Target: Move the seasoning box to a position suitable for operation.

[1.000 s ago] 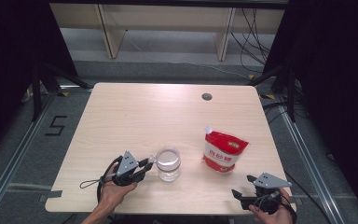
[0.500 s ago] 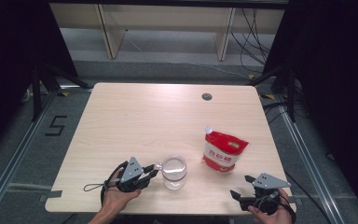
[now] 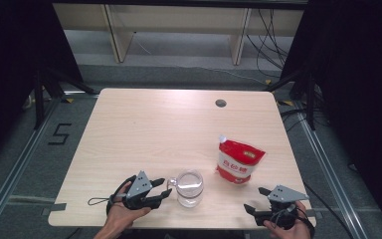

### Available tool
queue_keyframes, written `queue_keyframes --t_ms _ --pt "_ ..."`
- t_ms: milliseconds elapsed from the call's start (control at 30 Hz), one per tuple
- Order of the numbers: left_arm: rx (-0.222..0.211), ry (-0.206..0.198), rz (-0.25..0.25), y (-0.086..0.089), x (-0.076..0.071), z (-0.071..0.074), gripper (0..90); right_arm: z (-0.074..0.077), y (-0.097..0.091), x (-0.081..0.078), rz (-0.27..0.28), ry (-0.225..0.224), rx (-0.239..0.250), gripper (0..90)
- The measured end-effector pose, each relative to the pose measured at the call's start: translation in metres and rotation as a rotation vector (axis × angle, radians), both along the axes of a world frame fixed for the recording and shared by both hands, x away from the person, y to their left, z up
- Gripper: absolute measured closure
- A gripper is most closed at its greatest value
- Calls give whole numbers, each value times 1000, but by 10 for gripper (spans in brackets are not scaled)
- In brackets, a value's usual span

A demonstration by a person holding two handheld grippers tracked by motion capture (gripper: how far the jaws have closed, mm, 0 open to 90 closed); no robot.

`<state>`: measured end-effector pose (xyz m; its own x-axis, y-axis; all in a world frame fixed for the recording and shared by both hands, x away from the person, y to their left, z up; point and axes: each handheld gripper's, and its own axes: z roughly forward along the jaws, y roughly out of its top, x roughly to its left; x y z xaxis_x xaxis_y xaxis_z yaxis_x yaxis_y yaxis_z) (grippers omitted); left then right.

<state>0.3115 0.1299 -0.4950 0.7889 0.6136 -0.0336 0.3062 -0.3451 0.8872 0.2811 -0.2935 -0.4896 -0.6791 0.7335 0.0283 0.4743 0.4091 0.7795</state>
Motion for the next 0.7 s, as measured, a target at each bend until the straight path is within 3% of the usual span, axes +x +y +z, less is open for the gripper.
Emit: queue_keyframes --t_ms 200,267,300,367,600,633,700 --pt "-8 37 -2 3 -8 9 398 0 1 1 33 1 8 222" --pt "14 30 -8 2 -9 13 375 0 3 -1 7 7 11 223" --pt "18 21 -8 1 -9 16 367 -1 3 -1 19 8 16 223" --pt "-4 40 -17 0 -10 22 355 0 3 -1 16 10 14 222" --pt "-14 30 -31 3 -9 34 341 -1 1 0 23 -3 2 222" --pt "-34 53 -8 4 -11 37 341 -1 1 0 24 -4 1 222" --pt "-38 50 -9 5 -10 40 344 -1 3 -1 13 17 9 222"
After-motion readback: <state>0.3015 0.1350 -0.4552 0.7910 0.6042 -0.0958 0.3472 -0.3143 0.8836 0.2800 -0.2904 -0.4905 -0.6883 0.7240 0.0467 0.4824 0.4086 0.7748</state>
